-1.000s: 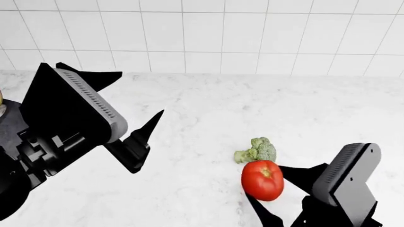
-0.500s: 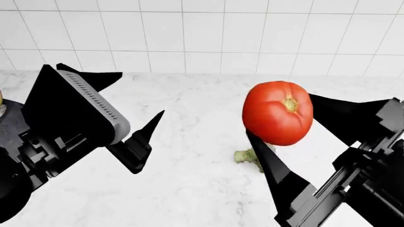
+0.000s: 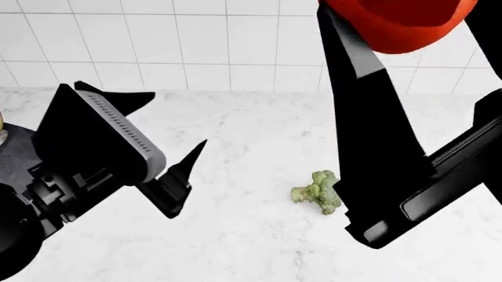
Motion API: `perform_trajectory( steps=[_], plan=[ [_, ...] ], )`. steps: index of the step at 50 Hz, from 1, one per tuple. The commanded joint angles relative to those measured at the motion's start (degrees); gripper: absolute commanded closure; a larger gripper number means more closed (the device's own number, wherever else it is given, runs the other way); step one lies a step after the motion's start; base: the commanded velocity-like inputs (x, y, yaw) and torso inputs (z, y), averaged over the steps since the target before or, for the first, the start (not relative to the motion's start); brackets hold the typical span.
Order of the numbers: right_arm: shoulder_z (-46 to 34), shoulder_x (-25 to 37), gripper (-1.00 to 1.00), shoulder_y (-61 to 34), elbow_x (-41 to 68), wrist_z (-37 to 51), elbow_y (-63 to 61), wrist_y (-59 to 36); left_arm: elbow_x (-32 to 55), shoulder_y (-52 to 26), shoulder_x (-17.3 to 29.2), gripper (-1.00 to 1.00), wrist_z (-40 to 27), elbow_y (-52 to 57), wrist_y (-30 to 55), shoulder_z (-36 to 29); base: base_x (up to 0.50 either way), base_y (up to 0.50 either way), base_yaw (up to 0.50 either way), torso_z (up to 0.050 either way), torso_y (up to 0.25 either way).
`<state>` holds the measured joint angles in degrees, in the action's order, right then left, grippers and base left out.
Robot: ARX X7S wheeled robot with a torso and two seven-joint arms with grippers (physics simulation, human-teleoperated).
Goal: Pick the broccoli, tomato from the counter and place them in the cabinet. Then close the cabinet.
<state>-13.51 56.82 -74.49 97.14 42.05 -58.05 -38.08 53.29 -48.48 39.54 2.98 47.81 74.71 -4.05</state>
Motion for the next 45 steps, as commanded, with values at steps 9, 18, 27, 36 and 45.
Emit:
perform_trajectory(
  steps=[9, 18, 27, 36, 45],
  plan=[
    [-8.17, -12.97, 1.00, -17.36, -5.45, 10.24, 6.27, -7.09, -0.03, 1.05, 0.44, -1.00, -0.17, -0.34, -1.69, -0.59, 0.00, 0.00, 0.00, 0.000, 0.000],
    [-10.68, -17.02, 1.00, -23.07, -8.58, 12.77, 10.53, -9.60, 0.47, 1.13, 0.75, -1.00, -0.32, -0.31, -1.98, -0.39, 0.00, 0.00, 0.00, 0.000, 0.000],
    [-11.66, -20.06, 1.00, -25.37, -12.91, 12.49, 15.12, -9.76, 1.09, 1.23, 0.64, -1.00, -0.57, -0.29, -2.39, -0.22, 0.00, 0.00, 0.00, 0.000, 0.001],
    [-13.50, -22.12, 1.00, -28.33, -19.54, 9.92, 19.31, -10.51, -0.92, 2.11, 1.16, -1.00, 0.68, -1.63, -5.05, -1.54, 0.00, 0.00, 0.00, 0.000, 0.000],
    [-15.78, -24.48, 1.00, -32.43, -25.13, 6.55, 24.30, -11.09, -0.90, 2.19, 1.35, -1.00, 0.49, -1.76, -5.36, -1.77, 0.00, 0.00, 0.00, 0.000, 0.000]
  ],
)
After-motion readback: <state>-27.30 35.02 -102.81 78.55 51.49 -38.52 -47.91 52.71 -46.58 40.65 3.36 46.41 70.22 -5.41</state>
